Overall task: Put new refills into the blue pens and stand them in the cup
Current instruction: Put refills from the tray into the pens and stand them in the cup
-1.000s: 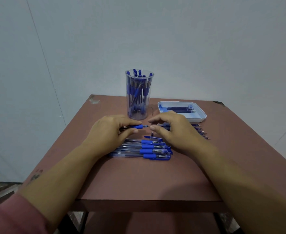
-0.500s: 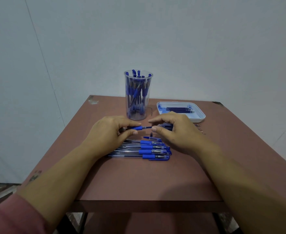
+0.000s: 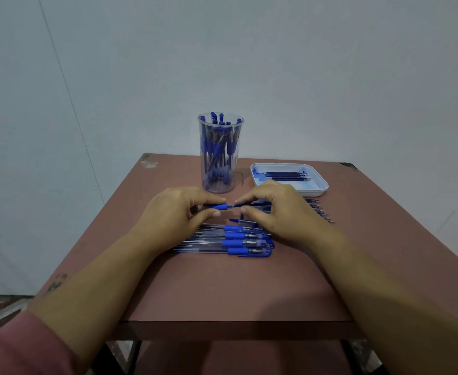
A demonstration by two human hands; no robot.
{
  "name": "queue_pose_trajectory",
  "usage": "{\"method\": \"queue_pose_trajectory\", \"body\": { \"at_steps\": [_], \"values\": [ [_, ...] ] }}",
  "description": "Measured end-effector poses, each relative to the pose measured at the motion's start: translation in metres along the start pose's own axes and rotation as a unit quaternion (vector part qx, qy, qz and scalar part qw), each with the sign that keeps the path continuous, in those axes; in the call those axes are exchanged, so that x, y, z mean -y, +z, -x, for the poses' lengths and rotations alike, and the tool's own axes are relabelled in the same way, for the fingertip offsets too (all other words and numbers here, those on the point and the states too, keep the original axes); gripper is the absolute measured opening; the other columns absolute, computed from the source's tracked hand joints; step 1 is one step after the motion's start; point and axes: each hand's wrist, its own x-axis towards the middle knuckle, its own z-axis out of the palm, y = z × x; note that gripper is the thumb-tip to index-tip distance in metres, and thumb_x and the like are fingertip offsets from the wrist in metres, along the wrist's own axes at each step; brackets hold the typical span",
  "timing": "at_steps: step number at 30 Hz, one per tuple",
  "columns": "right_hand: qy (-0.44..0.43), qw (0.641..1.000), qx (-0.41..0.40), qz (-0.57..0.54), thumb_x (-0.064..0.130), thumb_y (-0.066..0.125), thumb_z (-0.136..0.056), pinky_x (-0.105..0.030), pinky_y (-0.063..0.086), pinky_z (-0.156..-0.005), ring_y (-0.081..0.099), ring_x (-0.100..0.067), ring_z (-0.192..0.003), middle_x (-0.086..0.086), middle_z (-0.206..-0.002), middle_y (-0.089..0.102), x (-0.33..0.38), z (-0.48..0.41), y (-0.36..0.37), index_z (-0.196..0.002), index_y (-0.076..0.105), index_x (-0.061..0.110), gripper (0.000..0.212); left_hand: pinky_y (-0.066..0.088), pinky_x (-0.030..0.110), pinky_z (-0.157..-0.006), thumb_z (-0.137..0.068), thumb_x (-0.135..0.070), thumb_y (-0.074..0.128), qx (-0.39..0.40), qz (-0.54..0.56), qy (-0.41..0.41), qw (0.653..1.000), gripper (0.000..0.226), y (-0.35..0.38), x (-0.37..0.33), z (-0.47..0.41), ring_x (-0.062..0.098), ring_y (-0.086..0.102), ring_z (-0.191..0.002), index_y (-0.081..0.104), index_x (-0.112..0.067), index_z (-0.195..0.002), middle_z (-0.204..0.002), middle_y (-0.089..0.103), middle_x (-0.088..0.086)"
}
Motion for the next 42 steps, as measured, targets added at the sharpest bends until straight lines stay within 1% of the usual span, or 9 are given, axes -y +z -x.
{"method": "queue_pose_trajectory", "body": {
  "at_steps": [4, 8, 13, 18, 26, 31, 35, 38, 42],
  "values": [
    [0.01, 1.0, -0.011, 0.008, 0.022, 0.073, -0.083, -0.007, 0.037, -0.075, 0.053, 0.004, -0.093, 0.029, -0.08, 0.057, -0.006, 0.003, -0.003, -0.095, 0.071, 0.029, 0.013, 0.044, 0.017, -0.067, -0.086, -0.036, 0.07, -0.002, 0.006, -0.003, 1.0, 0.026, -0.001, -0.002, 0.0, 0.002, 0.059, -0.075, 0.071, -0.038, -0.112, -0.086, 0.059, -0.03],
    [-0.022, 0.999, -0.012, 0.02, 0.03, 0.075, -0.084, -0.004, 0.037, -0.079, 0.052, 0.009, -0.094, 0.034, -0.084, 0.056, -0.002, 0.0, 0.001, -0.105, 0.074, 0.03, 0.021, 0.044, 0.016, -0.066, -0.087, -0.037, 0.069, 0.001, 0.005, 0.003, 1.0, 0.026, 0.0, -0.002, 0.0, 0.001, 0.06, -0.075, 0.07, -0.039, -0.113, -0.087, 0.058, -0.032],
    [-0.024, 0.999, -0.022, 0.043, 0.03, 0.073, -0.085, -0.023, 0.043, -0.081, 0.053, 0.0, -0.091, 0.031, -0.084, 0.058, -0.007, 0.0, 0.0, -0.1, 0.074, 0.031, 0.016, 0.043, 0.015, -0.066, -0.087, -0.037, 0.068, 0.0, 0.006, 0.002, 1.0, 0.026, 0.0, -0.001, -0.001, -0.004, 0.058, -0.075, 0.07, -0.039, -0.113, -0.087, 0.056, -0.034],
    [-0.04, 0.998, -0.024, 0.045, 0.031, 0.073, -0.085, -0.022, 0.044, -0.078, 0.053, 0.0, -0.088, 0.025, -0.086, 0.065, -0.007, -0.001, 0.002, -0.104, 0.075, 0.031, 0.018, 0.042, 0.015, -0.066, -0.087, -0.036, 0.069, 0.003, 0.007, 0.002, 1.0, 0.026, 0.001, -0.001, -0.001, -0.005, 0.057, -0.075, 0.071, -0.039, -0.113, -0.087, 0.057, -0.033],
    [0.04, 0.996, -0.052, 0.058, 0.026, 0.07, -0.088, -0.015, 0.038, -0.077, 0.051, -0.002, -0.091, 0.03, -0.082, 0.058, -0.036, 0.007, -0.01, -0.102, 0.074, 0.034, 0.017, 0.041, 0.017, -0.066, -0.086, -0.036, 0.07, -0.006, -0.002, -0.012, 1.0, 0.026, -0.001, 0.005, 0.0, -0.001, 0.055, -0.073, 0.071, -0.037, -0.112, -0.084, 0.056, -0.03],
    [0.115, 0.991, -0.02, 0.06, 0.022, 0.067, -0.09, -0.031, 0.045, -0.09, 0.055, -0.008, -0.097, 0.021, -0.091, 0.065, -0.06, 0.009, -0.017, -0.103, 0.074, 0.028, 0.016, 0.046, 0.022, -0.067, -0.087, -0.035, 0.07, -0.002, 0.002, -0.017, 1.0, 0.027, -0.001, 0.004, 0.001, 0.002, 0.058, -0.075, 0.071, -0.038, -0.113, -0.085, 0.06, -0.027],
    [0.134, 0.988, 0.013, 0.073, 0.022, 0.067, -0.09, -0.031, 0.046, -0.092, 0.058, -0.005, -0.095, 0.009, -0.103, 0.071, -0.065, 0.008, -0.018, -0.104, 0.075, 0.026, 0.016, 0.041, 0.017, -0.065, -0.086, -0.033, 0.071, -0.006, -0.005, -0.014, 1.0, 0.026, -0.001, 0.004, 0.002, 0.0, 0.055, -0.072, 0.071, -0.036, -0.113, -0.084, 0.057, -0.028],
    [0.135, 0.988, 0.015, 0.074, 0.024, 0.067, -0.09, -0.037, 0.045, -0.096, 0.059, -0.007, -0.099, 0.011, -0.104, 0.071, -0.068, 0.007, -0.016, -0.105, 0.074, 0.027, 0.017, 0.041, 0.016, -0.066, -0.087, -0.033, 0.071, -0.006, -0.006, -0.015, 1.0, 0.026, -0.001, 0.004, 0.002, 0.001, 0.056, -0.074, 0.071, -0.036, -0.112, -0.085, 0.057, -0.028],
    [0.145, 0.987, -0.016, 0.062, 0.026, 0.066, -0.091, -0.036, 0.044, -0.098, 0.055, -0.004, -0.099, 0.017, -0.097, 0.064, -0.072, 0.0, -0.024, -0.104, 0.073, 0.027, 0.015, 0.042, 0.018, -0.066, -0.087, -0.034, 0.07, -0.004, -0.002, -0.012, 1.0, 0.026, -0.001, 0.004, 0.001, 0.001, 0.056, -0.074, 0.071, -0.036, -0.113, -0.085, 0.056, -0.03]
  ]
}}
